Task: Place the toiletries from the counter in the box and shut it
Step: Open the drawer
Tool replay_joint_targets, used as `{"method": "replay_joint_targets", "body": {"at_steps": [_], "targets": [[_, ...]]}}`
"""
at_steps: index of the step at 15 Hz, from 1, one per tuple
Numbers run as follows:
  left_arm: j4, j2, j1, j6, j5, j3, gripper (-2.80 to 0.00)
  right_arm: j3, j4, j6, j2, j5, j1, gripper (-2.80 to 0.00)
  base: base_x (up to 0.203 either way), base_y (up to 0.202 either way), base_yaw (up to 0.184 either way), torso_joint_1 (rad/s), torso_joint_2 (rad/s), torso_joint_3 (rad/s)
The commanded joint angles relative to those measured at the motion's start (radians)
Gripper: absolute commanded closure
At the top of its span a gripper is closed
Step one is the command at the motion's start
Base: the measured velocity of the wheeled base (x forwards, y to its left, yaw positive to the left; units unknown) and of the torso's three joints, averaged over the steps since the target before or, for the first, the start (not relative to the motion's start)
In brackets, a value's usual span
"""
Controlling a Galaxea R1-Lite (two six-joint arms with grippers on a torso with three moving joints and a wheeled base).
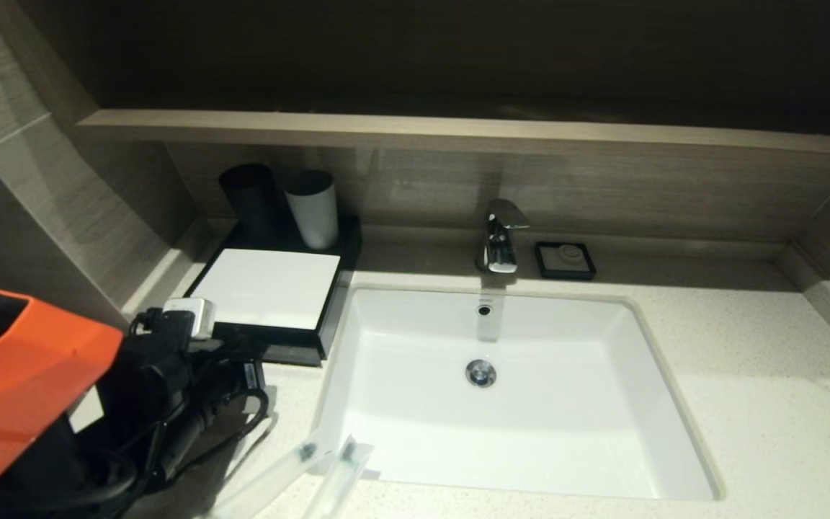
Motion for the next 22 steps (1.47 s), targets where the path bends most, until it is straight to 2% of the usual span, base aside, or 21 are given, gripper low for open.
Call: {"method": "replay_joint_targets", "body": {"at_steps": [1,22], "targets": [[-0.006,0.010,0.000,-0.003,0.001,-0.001,0.00,0.000,0.000,0.000,0.000,0.000,0.000,0.00,0.000,0.000,0.000,0.000,0.00,0.000],[-0.006,0.072,0.001,-0.007,-0.002,0.002,0.00,0.000,0.000,0.000,0.000,0.000,0.000,0.00,0.000,0.000,0.000,0.000,0.00,0.000]]}}
